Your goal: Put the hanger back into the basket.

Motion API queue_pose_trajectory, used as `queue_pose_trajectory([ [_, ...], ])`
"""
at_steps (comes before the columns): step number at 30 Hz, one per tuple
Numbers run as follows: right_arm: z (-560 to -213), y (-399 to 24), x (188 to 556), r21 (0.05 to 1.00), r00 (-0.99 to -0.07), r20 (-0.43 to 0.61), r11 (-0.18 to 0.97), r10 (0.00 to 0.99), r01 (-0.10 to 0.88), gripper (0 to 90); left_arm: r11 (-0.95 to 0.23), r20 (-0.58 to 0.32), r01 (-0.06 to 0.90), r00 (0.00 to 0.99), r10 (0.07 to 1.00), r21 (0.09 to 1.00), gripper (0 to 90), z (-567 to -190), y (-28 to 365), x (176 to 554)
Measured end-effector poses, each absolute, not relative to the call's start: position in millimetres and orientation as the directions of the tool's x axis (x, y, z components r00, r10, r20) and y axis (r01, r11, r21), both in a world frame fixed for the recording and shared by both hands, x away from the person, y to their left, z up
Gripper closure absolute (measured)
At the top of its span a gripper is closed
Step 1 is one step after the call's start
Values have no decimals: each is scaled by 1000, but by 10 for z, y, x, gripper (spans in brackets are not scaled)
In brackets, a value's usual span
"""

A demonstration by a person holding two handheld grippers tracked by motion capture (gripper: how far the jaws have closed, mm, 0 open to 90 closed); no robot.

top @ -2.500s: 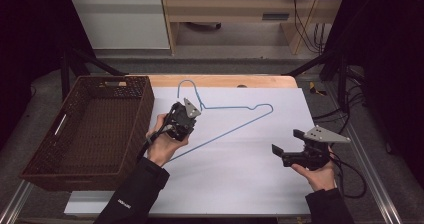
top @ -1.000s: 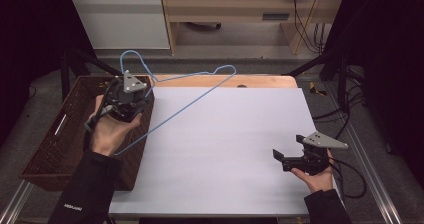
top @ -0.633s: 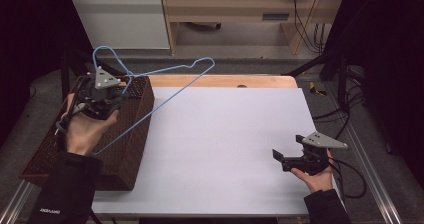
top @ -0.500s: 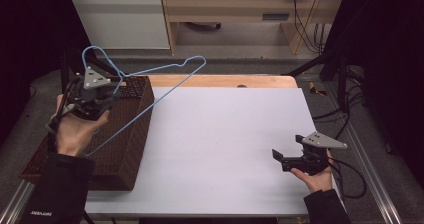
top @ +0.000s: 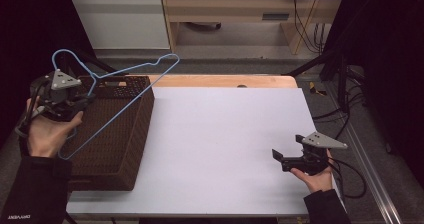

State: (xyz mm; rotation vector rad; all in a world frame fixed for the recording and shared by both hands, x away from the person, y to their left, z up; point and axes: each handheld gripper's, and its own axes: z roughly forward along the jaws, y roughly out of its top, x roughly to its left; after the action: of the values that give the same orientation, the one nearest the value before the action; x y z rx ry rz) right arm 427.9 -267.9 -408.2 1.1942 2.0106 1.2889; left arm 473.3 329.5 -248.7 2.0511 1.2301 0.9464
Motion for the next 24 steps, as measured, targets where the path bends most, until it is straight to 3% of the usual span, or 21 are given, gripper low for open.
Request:
queue_pose_trajectory([
  [24, -4091, -2665, 4285, 889, -518, 60, 191, 853, 417, 6, -349, 278, 635, 213, 937, 689, 870, -2961, 3936, 4872],
])
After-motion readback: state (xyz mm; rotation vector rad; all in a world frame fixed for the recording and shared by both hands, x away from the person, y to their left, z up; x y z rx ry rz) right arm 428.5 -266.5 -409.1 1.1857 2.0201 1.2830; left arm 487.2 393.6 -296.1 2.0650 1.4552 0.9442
